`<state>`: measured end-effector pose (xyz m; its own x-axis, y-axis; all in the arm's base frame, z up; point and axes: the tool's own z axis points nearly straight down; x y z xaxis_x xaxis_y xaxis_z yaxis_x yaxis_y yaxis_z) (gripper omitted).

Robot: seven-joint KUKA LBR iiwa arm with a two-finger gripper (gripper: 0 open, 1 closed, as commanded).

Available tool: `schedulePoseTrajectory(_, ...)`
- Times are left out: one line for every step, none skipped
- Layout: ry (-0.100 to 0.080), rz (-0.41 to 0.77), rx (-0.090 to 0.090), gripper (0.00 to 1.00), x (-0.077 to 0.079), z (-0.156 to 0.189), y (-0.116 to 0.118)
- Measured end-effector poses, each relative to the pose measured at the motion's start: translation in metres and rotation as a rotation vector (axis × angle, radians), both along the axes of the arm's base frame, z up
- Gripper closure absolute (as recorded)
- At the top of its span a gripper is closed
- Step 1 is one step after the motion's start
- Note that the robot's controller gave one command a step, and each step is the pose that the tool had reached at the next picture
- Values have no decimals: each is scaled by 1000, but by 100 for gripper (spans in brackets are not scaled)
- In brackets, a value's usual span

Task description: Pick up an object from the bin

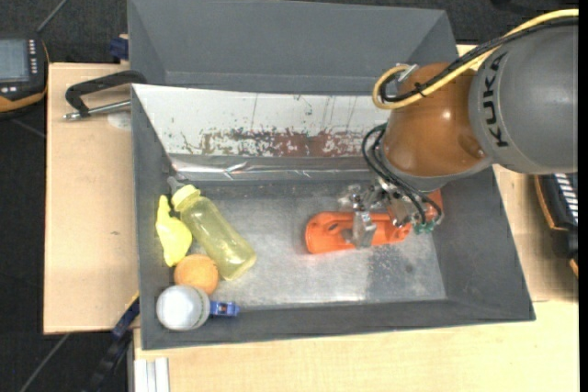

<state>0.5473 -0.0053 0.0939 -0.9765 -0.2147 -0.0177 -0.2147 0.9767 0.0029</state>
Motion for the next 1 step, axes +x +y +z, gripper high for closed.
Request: schedulePoseTrajectory(-2,2,0,100,-1,-4,1)
